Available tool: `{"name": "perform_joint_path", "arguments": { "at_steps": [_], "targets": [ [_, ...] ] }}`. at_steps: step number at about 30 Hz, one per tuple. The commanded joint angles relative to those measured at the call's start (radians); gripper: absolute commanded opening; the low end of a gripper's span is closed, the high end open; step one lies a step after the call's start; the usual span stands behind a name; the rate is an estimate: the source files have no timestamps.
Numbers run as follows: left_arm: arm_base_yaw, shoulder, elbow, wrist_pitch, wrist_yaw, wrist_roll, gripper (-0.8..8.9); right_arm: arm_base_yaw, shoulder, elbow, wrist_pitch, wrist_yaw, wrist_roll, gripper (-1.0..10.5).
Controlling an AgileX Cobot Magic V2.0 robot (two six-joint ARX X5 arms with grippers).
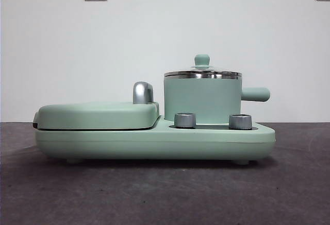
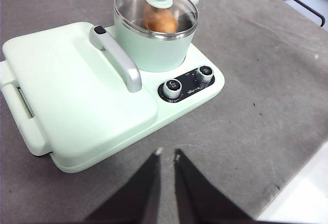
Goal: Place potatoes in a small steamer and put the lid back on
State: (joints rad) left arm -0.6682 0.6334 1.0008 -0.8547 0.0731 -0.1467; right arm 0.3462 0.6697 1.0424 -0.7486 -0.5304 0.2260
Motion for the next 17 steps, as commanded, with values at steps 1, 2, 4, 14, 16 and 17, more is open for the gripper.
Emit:
{"name": "perform_joint_path", "arguments": {
  "at_steps": [1,2,4,14,16,17],
  "targets": [
    [-0.005,0.006,0.008,0.015,-0.002,-0.004,0.11,0.005,0.031,0.01,0.048,0.0,0.011,0.1],
    [-0.005,0.006,0.008,0.017,-0.002,-0.004,0.11,0.005,0.045,0.01,0.072,0.0,0.01,0.2],
    [-0.005,0.005,0.009,0.016,-0.002,-0.004,0.11,0.005,0.064,0.01,0.107,0.0,0.01,0.2],
    [-0.005,0.005,0.009,0.016,-0.002,-0.004,0.11,0.005,0.087,0.011,0.225,0.008,0.009,0.2],
    [-0.005,0.004,0.007,0.02,-0.002,-0.004,0.11,0.005,0.085,0.011,0.24,0.007,0.009,0.2],
    [-0.003,-0.003,0.003,0.016,-0.002,-0.004,0.11,0.005,0.085,0.011,0.245,0.007,0.009,0.2]
  ]
}}
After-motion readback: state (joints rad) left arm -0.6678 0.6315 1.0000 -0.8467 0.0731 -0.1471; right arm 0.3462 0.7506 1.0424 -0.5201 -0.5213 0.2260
